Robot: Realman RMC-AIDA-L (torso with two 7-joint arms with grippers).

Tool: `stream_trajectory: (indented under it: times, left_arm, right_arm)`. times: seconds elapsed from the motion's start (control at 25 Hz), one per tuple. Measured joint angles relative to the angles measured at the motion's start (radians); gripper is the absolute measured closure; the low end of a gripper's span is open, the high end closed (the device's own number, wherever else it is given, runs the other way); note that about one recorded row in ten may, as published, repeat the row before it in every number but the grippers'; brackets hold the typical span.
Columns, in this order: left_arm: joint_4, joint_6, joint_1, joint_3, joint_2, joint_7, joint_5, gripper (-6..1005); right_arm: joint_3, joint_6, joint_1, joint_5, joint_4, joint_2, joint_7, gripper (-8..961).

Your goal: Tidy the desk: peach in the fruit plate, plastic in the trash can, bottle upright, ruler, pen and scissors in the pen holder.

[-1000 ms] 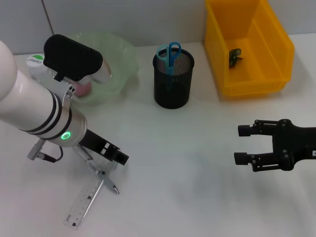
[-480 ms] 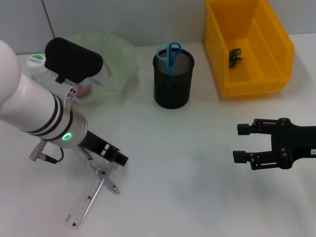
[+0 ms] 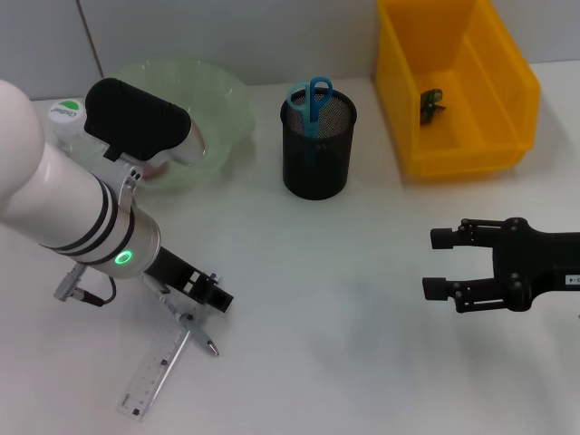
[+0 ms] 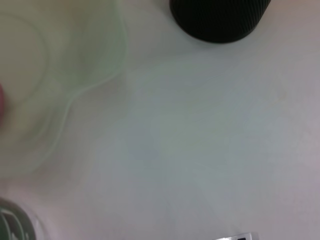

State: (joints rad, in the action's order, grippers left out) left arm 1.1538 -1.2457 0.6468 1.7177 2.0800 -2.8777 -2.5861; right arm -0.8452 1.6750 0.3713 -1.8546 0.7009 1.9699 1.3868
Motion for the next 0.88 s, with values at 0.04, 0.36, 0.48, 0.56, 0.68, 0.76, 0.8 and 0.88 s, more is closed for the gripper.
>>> stream_trajectory:
  times: [0.04,0.36,0.48,0.56,0.68,0.76,0.8,0.88]
  left_arm:
    - [-0.003,0.000,0.001,0.001,0.000,0.000,0.000,205]
    - [-0.016,0.016,0.009,0.024,-0.001,0.000,-0.008,230]
    - [-0.012,0.023,0.007,0.022,0.000,0.000,-0.007,254]
    - [-0.006,0.025,0.006,0.017,0.000,0.000,-0.005,291]
    - [-0.006,0.021,0.008,0.015,-0.001,0.000,-0.004,346]
    - [-0.005,0.020,0.008,0.014,-0.002,0.000,-0.003,411]
    - [-0.005,0.020,0.008,0.013,-0.002,0.000,-0.003,443]
    - [-0.005,0.018,0.006,0.013,-0.002,0.000,-0.002,508]
  right_arm:
    - [0.000,0.000,0.000,0.000,0.000,0.000,0.000,133]
    - [0.000,0.004,0.000,0.000,0.003,0.005,0.002,133]
    - [0.000,0.007,0.000,0.000,0.003,0.005,0.005,134]
    - [0.000,0.007,0.000,0.000,0.003,0.005,0.006,134]
    - [0.000,0.008,0.000,0.000,0.003,0.005,0.007,134]
    - [0.000,0.008,0.000,0.000,0.003,0.005,0.007,134]
    - [0.000,0.008,0.000,0.000,0.003,0.006,0.008,134]
    - [0.000,0.008,0.000,0.000,0.003,0.007,0.008,134]
